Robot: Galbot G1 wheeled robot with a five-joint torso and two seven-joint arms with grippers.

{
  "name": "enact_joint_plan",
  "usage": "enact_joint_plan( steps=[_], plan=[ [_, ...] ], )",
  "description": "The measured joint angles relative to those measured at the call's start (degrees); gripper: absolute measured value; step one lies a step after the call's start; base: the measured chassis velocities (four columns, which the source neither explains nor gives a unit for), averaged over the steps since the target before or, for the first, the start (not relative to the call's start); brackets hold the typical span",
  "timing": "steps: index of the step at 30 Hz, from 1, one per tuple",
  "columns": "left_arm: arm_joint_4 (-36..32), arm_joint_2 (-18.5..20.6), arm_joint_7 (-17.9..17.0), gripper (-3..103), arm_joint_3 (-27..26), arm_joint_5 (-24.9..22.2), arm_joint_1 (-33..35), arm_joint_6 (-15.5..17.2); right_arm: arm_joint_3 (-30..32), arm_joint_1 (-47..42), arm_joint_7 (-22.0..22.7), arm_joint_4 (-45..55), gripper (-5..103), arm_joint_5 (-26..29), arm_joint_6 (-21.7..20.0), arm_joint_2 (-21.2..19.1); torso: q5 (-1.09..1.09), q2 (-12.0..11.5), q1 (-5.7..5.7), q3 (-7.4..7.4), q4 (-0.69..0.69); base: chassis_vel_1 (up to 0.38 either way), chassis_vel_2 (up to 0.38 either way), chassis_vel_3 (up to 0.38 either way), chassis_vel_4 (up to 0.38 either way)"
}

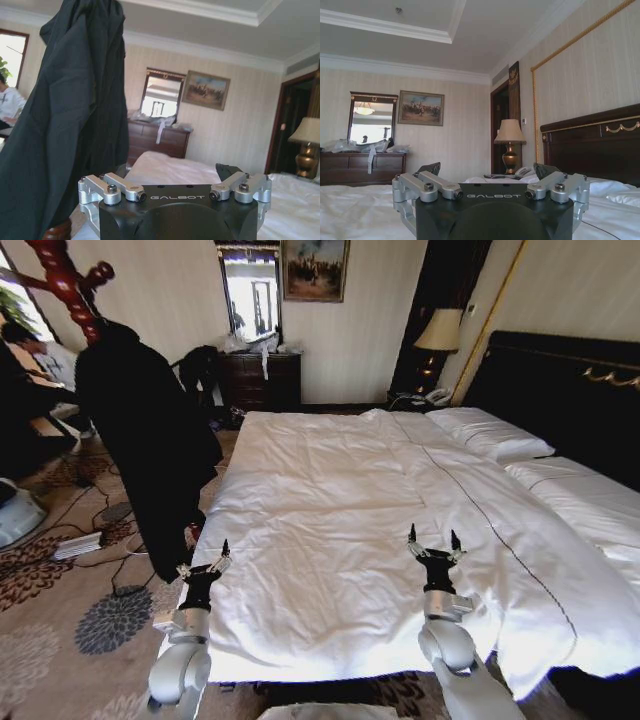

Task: Pick up the clothes from the bed and hang them on the clothes hanger.

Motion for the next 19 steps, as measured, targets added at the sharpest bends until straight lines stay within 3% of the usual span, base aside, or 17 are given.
enact_joint_plan(
  steps=[5, 19],
  plan=[
    [-0.88, 0.28, 1.19, 100, -0.37, 0.00, 1.09, -0.60, 0.44, -1.77, -0.35, 2.75, 100, 2.89, -1.87, -0.83, -0.01, 0.00, 0.00, 0.00, 0.00, 0.000, 0.000, 0.000, 0.000],
    [-0.94, 0.22, 1.19, 100, -0.50, -0.05, 1.13, -0.53, 0.47, -1.82, -0.57, 2.82, 100, 3.14, -2.04, -0.89, -0.01, 0.00, 0.00, 0.00, 0.00, 0.000, 0.000, 0.000, 0.000]
  ],
)
